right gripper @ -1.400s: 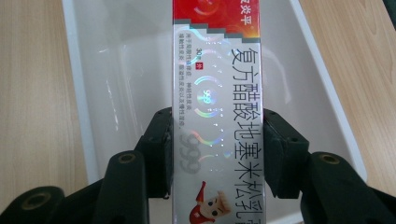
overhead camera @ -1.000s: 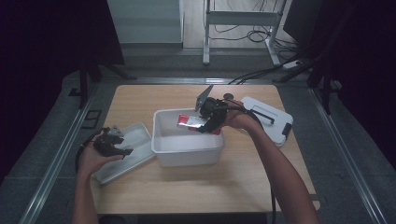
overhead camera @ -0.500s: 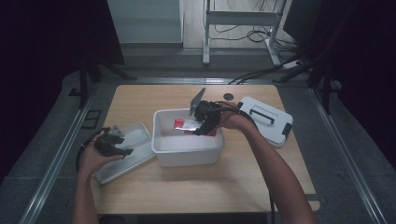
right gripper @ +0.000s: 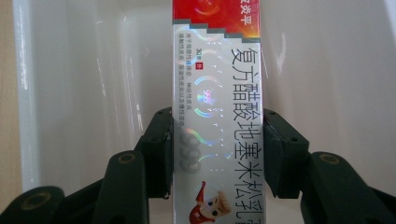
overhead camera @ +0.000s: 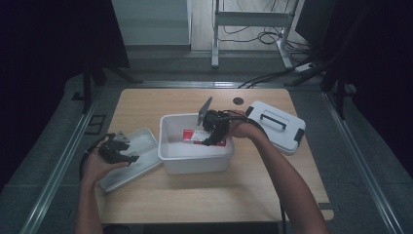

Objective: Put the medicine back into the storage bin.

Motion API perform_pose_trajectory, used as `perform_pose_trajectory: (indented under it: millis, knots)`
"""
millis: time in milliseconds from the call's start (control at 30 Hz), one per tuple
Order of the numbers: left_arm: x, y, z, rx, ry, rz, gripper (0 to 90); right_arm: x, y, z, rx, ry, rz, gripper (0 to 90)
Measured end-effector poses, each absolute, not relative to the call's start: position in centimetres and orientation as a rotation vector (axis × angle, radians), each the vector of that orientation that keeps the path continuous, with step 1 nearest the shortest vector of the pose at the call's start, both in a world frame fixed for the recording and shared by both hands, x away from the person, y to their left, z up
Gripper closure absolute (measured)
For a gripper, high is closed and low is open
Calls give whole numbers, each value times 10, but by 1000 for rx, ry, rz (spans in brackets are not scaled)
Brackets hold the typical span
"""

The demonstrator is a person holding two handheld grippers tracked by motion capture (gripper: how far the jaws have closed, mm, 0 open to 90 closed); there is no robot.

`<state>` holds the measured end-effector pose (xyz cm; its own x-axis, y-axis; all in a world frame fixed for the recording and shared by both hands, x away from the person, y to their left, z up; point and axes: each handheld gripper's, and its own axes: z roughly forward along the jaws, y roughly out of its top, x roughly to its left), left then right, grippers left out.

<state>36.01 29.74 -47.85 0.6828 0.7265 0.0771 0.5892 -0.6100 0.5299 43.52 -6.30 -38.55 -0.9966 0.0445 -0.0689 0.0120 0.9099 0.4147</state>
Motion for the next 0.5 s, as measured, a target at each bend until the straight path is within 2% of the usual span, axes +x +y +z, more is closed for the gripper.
perform_pose_trajectory:
  millis: [500]
  knots:
    - [361, 297, -480, 2427, 1019, 391, 360, 433, -56, -407, 24, 3033, 555, 508]
